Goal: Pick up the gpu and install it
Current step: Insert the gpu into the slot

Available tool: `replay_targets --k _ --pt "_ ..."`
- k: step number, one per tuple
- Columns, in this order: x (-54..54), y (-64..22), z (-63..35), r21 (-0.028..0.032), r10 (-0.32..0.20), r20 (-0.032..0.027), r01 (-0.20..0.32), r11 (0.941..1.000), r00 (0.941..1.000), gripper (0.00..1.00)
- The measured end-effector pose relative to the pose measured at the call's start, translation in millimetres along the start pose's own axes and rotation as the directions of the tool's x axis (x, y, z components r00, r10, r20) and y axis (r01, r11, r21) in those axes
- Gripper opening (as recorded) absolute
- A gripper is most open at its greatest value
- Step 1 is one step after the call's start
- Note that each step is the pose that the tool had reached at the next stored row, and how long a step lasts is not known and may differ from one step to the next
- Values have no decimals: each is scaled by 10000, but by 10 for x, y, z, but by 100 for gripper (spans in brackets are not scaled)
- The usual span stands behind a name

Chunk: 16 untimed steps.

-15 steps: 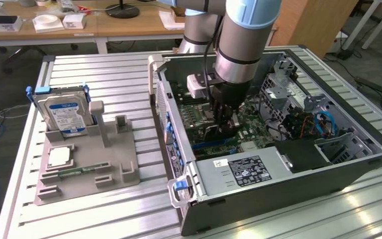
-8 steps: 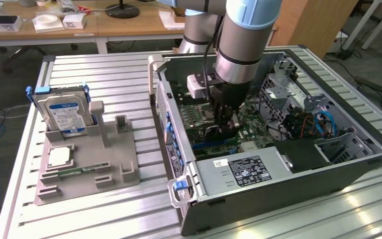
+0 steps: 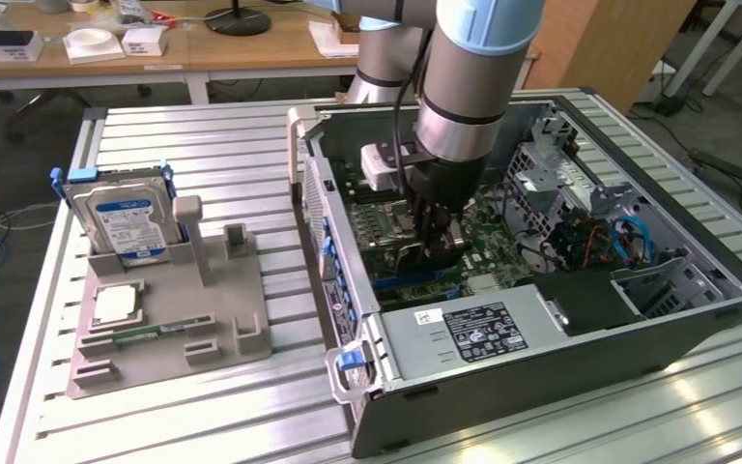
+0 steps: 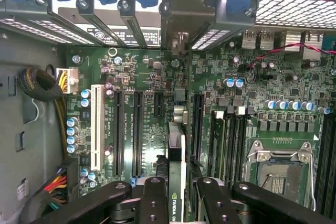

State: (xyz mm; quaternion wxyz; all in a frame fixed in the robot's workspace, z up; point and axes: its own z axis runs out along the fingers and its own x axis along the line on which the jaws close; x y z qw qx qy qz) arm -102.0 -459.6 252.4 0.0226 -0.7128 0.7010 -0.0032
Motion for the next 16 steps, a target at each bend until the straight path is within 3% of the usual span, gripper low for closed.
replay_targets --k 16 --pt "12 5 7 1 83 -4 -83 10000 10000 26"
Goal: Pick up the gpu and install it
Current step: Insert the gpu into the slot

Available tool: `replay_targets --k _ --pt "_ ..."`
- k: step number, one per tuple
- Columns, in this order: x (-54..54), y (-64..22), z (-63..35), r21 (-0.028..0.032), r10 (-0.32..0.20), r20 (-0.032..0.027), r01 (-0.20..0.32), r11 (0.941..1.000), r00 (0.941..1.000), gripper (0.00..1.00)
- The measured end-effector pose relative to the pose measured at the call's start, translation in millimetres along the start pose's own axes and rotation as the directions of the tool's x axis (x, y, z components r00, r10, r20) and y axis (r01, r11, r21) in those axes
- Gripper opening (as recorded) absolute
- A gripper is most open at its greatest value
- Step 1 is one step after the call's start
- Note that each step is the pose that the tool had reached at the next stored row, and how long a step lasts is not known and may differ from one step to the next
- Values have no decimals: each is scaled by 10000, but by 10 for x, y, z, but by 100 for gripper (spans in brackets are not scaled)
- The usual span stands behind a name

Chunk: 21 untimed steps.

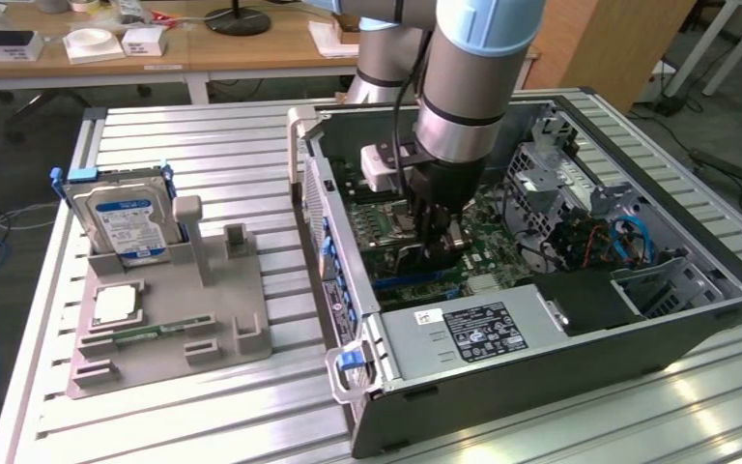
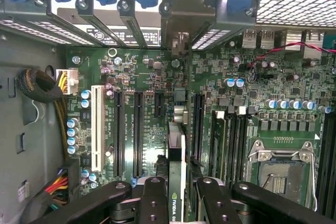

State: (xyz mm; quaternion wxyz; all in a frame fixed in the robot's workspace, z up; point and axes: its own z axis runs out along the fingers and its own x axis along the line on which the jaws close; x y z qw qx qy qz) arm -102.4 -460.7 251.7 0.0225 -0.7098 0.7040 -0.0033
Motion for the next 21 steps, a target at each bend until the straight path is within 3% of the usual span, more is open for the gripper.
replay_targets --k 21 --pt "10 24 2 1 9 1 -9 10000 10000 26"
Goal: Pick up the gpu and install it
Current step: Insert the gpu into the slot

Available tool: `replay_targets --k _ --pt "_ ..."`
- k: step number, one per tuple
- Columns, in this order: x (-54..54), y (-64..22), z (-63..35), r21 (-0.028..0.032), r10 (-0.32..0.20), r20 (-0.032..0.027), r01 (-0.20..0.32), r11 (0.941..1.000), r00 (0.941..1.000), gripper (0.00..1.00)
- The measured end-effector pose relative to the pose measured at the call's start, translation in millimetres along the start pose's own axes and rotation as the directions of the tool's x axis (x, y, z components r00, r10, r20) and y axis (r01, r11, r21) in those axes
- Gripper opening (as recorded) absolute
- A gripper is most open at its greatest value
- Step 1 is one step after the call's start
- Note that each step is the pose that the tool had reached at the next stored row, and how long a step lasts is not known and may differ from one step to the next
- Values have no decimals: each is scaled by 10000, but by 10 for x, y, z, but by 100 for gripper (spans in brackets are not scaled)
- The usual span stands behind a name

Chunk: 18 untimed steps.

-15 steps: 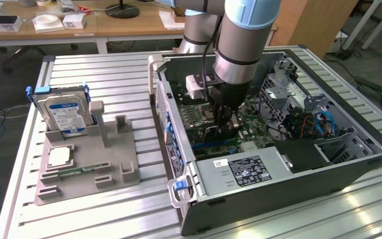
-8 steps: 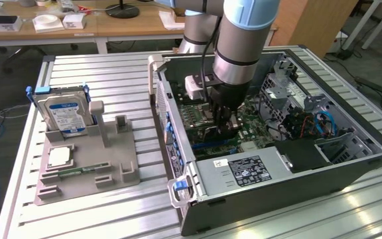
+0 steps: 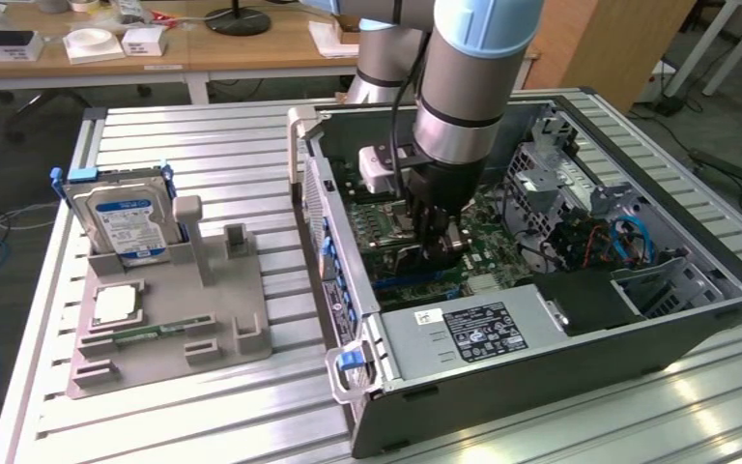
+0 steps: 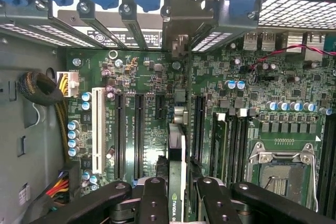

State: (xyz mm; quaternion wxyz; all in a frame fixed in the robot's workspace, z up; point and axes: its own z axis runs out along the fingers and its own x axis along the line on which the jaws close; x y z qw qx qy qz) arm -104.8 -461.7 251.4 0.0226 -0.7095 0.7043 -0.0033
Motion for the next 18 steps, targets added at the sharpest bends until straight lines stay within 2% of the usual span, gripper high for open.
replay_targets --k 18 --pt "11 2 22 0 39 -3 -39 10000 10000 26"
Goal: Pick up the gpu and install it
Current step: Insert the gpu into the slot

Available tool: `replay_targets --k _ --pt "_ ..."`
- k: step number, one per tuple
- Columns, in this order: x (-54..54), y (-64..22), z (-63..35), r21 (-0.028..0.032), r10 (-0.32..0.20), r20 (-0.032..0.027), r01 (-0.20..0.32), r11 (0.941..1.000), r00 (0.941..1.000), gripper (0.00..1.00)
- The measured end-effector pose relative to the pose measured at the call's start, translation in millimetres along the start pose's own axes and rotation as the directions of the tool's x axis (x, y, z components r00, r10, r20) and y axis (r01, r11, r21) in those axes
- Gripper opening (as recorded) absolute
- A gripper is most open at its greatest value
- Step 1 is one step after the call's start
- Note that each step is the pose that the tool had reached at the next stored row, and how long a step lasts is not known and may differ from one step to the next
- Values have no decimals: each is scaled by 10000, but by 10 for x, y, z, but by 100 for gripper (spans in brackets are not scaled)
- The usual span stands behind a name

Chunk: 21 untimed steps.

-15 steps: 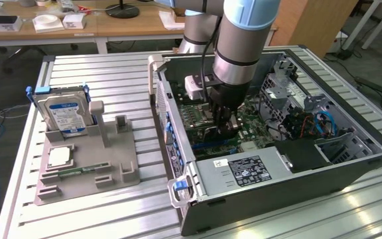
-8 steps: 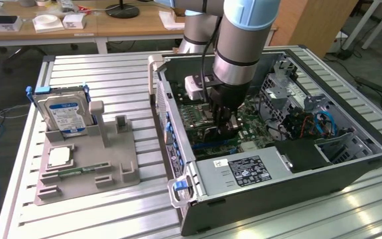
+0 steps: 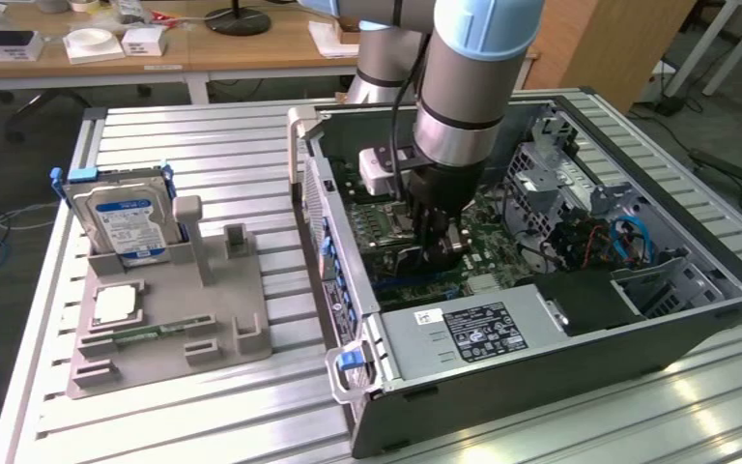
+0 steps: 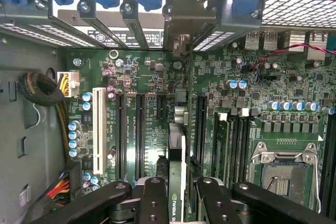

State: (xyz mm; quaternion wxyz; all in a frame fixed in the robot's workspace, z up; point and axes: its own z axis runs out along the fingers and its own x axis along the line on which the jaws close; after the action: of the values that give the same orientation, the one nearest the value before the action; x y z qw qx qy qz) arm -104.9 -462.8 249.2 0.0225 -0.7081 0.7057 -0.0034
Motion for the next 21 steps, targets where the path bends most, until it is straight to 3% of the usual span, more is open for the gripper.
replay_targets --k 21 --pt "0 0 9 1 0 2 0 10000 10000 26"
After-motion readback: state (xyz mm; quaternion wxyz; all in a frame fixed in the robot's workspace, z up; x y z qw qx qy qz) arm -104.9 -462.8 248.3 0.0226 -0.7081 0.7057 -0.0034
